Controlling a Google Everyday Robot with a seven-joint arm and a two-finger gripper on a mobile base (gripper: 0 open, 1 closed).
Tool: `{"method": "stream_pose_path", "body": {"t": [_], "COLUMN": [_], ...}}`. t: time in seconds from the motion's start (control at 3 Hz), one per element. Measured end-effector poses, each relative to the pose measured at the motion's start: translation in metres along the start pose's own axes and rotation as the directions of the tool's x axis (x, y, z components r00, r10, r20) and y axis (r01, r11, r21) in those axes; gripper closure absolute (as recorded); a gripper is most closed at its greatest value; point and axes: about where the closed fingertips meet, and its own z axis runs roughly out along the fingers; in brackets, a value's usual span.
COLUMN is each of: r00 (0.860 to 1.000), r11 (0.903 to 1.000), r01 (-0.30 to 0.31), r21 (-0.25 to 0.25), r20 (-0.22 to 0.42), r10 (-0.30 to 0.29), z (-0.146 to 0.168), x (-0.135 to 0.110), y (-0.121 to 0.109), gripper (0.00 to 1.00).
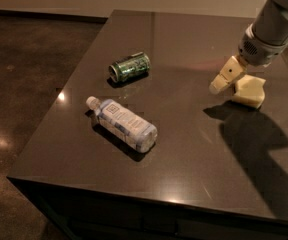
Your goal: Pick sponge
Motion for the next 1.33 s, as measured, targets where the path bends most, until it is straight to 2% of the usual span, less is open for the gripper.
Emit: {"method": "stream_pose_path", "body": {"t": [0.33,0.67,1.0,1.33], "r00": [0.994,0.979,0.968,0.962], "r11": [0.995,0.9842,0.9769,0.9723], "r01": [-0.093,-0.173,-0.212,-0.234], "r21": [0.038,0.038,0.022,-0.009], "r20": [-0.052,-0.105,-0.13,-0.145], "r10": [0.095,0.176,0.213,0.23], "z": [0.011,0.027,0.039,0.048], "x": [0.005,0.015,0.022,0.028], "y": [-0.016,-0.027,-0.032,-0.033], "gripper": [0.0,0.0,0.0,0.16]}}
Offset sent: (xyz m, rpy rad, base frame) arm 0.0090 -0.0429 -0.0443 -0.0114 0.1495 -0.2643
